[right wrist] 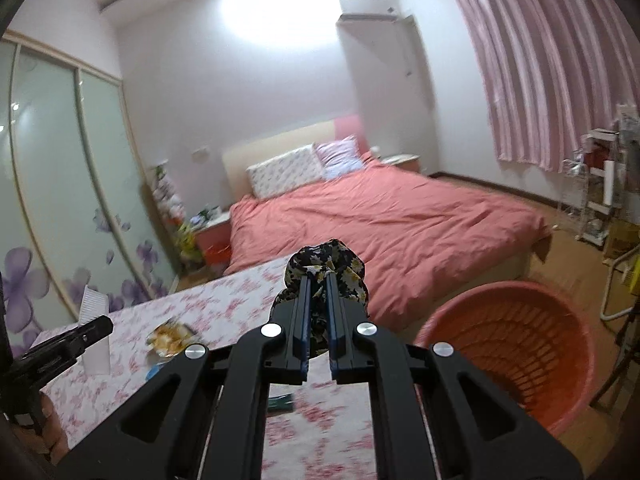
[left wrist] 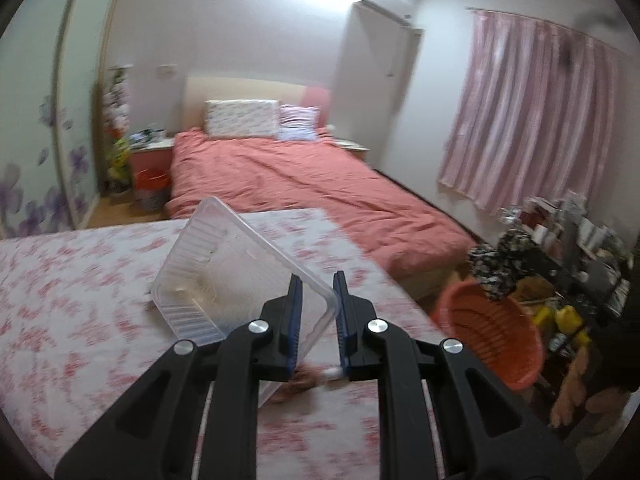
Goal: Collect trash
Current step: 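Carry tray and scrunchie over the orange basket and open both tools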
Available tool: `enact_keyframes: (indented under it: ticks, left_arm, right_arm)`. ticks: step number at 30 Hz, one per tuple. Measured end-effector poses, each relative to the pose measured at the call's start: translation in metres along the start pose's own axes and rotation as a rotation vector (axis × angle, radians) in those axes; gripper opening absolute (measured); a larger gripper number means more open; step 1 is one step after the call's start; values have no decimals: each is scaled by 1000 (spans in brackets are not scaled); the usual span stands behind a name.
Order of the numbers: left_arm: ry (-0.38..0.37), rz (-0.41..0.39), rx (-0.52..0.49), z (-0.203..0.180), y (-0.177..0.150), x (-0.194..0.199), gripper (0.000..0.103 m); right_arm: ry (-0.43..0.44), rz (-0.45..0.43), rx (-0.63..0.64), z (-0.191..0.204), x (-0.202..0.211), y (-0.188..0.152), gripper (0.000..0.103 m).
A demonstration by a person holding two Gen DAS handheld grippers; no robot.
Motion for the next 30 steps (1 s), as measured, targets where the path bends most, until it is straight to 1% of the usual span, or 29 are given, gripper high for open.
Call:
enact_keyframes:
  ticks: [4, 7, 10, 17, 26, 30]
  left_arm:
    - [-80, -4, -45, -48, 4, -3, 16]
    - [-141, 9, -74, -86, 2, -10, 16]
    - [-201, 32, -103, -126, -4, -21, 16]
    - [-306, 86, -175, -204, -26, -49, 16]
    - [-386, 157, -255, -273, -59, -90, 16]
    - [-396, 186, -272, -291, -72, -108, 17]
  right_arm:
    - [-48, -34, -21, -22, 8, 4, 7]
    - [-85, -49, -37, -43, 12, 5, 7]
    - [-122, -57, -57, -65, 17, 4, 7]
    - [-200, -50, -130, -123, 16, -4, 7]
    - [-247, -28, -204, -176, 18, -16, 7]
    - [-259, -18, -219, -185, 18, -20, 7]
Point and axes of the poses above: each gripper's, at about its wrist camera, not at the fingertips, and x roughly against the way its jaws point, z to its left, y to its top, the point moved 8 cm from there along -x, roughly the way its jaws point, and after that the axes turned 8 degrees about y, right-handed, at the moved point
